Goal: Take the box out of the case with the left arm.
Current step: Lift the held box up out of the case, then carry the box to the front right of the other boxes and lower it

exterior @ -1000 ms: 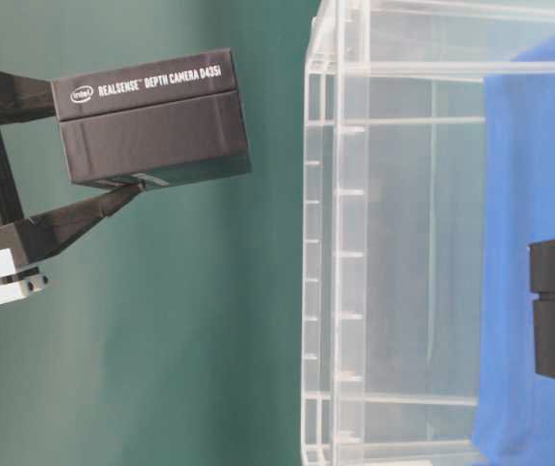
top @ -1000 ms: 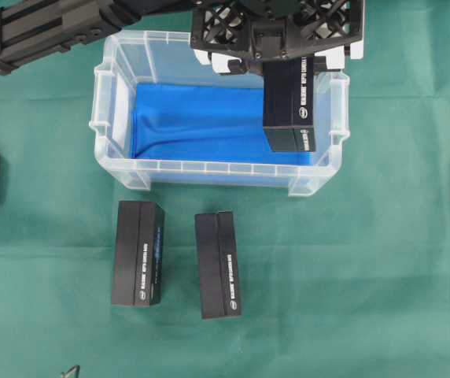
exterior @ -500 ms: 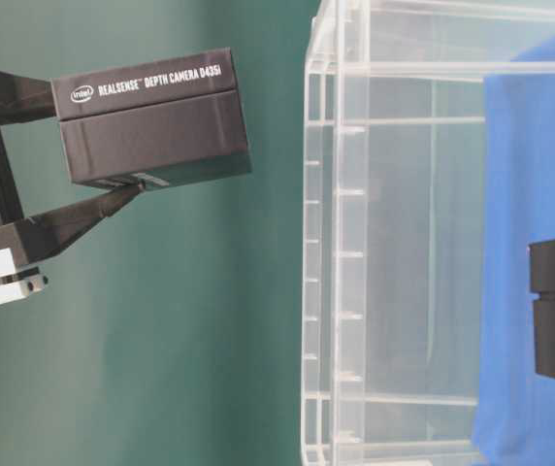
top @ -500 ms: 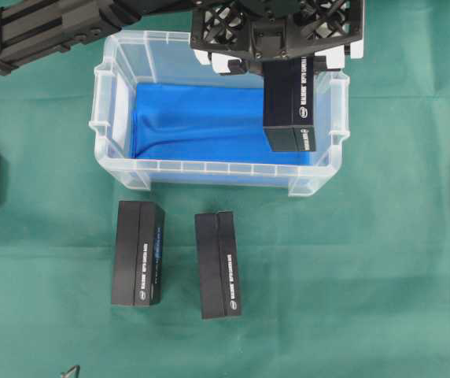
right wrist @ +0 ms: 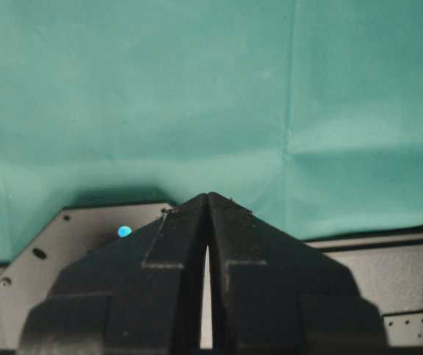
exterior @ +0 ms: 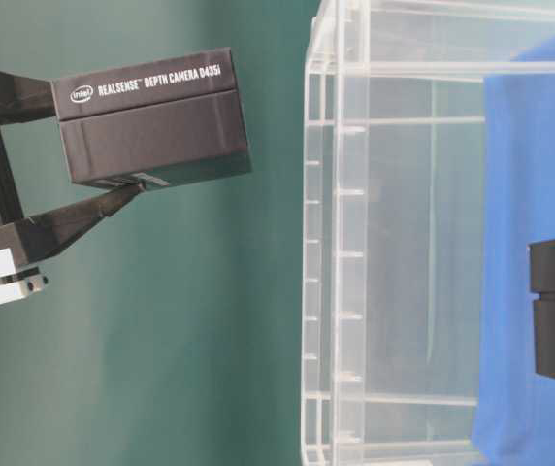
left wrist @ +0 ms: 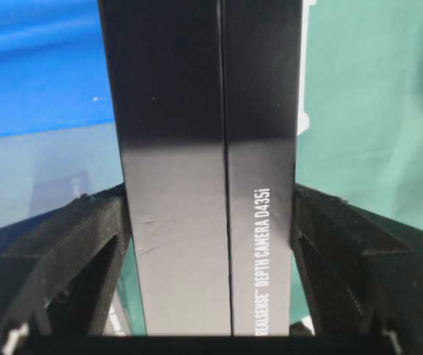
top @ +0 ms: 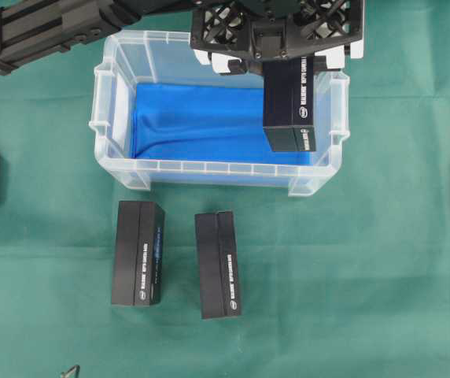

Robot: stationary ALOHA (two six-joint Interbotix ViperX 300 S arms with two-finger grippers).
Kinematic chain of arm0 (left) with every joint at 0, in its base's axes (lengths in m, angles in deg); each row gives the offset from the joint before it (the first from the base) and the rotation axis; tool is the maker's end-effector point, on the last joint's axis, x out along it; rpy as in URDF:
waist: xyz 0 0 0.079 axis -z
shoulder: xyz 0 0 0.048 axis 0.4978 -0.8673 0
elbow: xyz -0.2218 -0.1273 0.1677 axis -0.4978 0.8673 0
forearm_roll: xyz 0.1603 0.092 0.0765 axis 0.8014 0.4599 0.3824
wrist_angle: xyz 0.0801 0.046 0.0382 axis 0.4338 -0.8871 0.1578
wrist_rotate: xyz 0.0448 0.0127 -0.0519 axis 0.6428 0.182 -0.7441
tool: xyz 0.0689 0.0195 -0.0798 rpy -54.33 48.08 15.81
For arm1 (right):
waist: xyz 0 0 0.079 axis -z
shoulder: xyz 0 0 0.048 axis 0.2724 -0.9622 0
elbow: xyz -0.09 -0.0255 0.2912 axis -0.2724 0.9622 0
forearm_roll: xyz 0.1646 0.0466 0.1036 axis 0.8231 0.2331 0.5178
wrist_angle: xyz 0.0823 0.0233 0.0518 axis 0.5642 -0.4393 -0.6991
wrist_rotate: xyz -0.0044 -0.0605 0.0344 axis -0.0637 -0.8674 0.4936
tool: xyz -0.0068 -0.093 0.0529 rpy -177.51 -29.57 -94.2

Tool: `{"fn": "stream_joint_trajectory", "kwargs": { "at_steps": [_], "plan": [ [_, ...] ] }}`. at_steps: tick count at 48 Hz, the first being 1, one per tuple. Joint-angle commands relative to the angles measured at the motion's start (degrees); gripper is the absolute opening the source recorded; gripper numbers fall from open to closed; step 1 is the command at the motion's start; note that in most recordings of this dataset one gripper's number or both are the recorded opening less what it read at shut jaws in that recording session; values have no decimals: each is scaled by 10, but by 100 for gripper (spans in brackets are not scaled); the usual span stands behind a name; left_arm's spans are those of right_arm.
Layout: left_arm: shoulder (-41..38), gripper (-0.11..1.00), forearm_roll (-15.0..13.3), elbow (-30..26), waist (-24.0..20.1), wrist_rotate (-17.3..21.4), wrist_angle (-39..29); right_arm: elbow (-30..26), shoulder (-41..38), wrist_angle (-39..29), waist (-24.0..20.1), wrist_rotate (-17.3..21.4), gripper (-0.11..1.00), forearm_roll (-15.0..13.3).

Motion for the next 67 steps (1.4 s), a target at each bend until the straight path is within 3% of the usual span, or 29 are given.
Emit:
{"fn": "stream_joint_trajectory", "kwargs": {
  "at_steps": [1,27,67],
  "plan": [
    [18,63,2,-12,1,-1,2,-6,1,2,0,1,1,0],
    [17,63,2,-12,20,-10,2,-6,1,2,0,1,1,0],
    [6,63,17,-15,187,-203,23,-5,1,8,0,-1,1,0]
  ]
}}
